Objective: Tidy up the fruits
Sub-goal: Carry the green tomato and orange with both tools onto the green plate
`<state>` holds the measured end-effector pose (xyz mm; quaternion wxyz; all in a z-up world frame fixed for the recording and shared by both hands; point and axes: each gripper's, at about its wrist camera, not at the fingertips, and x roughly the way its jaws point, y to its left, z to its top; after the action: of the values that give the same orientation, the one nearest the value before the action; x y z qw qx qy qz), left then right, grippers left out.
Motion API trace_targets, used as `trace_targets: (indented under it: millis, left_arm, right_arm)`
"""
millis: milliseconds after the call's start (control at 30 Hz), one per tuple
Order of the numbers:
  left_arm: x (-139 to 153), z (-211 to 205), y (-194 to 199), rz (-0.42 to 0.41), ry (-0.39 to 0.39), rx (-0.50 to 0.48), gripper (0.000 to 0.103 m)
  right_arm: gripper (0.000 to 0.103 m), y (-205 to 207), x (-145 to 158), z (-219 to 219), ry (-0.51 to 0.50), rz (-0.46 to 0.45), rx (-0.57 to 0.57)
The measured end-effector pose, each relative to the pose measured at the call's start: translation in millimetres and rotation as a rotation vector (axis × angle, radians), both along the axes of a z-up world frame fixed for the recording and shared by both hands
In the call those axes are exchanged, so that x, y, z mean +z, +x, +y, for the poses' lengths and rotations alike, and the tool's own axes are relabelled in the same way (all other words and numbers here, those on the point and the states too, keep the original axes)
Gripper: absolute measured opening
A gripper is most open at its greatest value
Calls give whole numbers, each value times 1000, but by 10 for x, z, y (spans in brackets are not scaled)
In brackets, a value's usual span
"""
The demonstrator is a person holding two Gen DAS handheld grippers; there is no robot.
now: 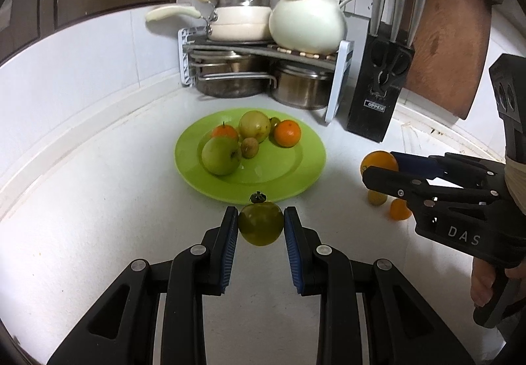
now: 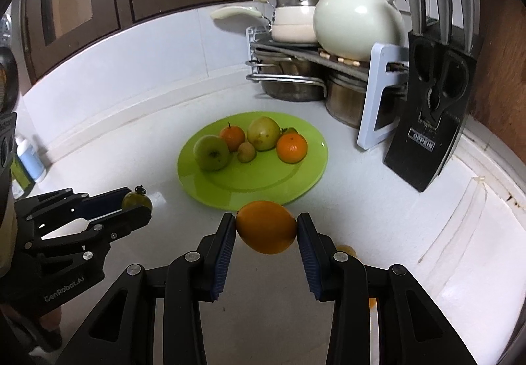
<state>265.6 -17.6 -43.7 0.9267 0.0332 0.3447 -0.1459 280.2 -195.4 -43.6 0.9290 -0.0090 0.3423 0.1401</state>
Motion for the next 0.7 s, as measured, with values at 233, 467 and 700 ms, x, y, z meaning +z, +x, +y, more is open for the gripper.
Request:
trace_targets:
  millis: [233, 467, 700]
  left_arm:
    - [113, -55, 15, -37, -4, -15, 29]
    - [238, -138, 137, -89, 3, -24, 29]
    - [310, -167, 352, -111, 12, -33, 29]
  right_arm:
    - [40, 44, 153, -8, 2, -39, 21]
    - [40, 224, 275, -1, 7, -55, 57]
    - [40, 461, 357, 58, -15, -62, 99]
